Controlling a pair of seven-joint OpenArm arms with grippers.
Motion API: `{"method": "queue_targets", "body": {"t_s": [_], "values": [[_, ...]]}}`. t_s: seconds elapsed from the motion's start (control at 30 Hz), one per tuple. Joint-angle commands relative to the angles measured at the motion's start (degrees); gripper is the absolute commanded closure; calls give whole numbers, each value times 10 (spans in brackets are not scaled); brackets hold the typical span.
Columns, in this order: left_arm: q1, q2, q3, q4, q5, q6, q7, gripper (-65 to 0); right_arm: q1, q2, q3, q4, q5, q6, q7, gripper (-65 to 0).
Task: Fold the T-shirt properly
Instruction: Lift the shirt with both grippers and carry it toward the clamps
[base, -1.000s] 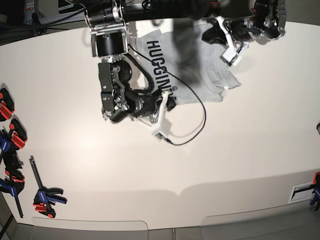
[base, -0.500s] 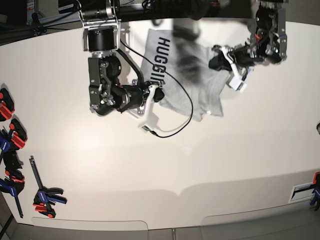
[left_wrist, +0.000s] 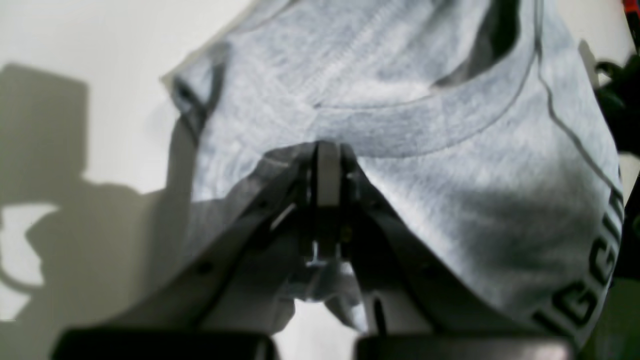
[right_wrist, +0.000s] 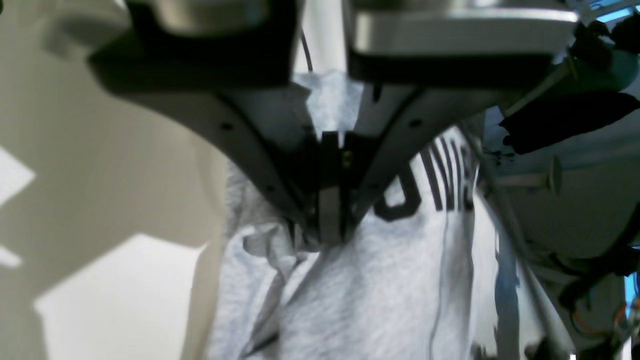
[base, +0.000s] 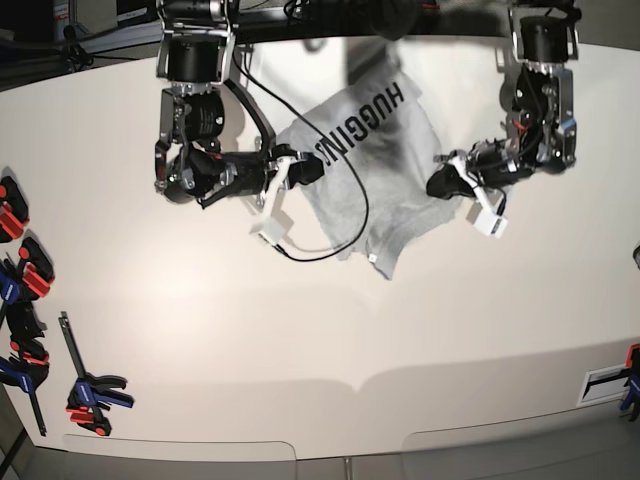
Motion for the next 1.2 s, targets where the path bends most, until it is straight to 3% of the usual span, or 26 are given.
{"method": "queue_targets", "body": {"t_s": [0.0, 0.37, 0.57, 0.73, 0.83, 0.97, 1.07, 1.17], "values": [[-15, -7, -2, 0, 12, 9, -2, 0, 8, -1, -1, 21, 21, 5, 6, 0], [-58, -6, -2, -14, 12, 7, -33, 0, -18, -3, -1, 150, 57, 5, 12, 0], [-64, -9, -2, -13, -6, 4, -87, 0, -19, -44, -5, 193, 116, 5, 28, 0], [-84, -24, -4, 7, -91, -64, -68, 0, -18, -53, -79, 193, 105, 5, 43, 0], [-86, -42, -5, 45, -110, -85, -51, 0, -16, -53, -147, 193, 33, 5, 92, 0], [-84, -70, -5, 100, -109, -84, -33, 0, -16, -53, -221, 193, -130, 5, 208, 0], [-83, -89, -5, 126, -109, -84, -17, 0, -16, -53, -259, 192, -245, 5, 262, 0], [-83, -104, -5, 130, -107, -84, -14, 0, -16, -53, -276, 186, -346, -48, 291, 0]]}}
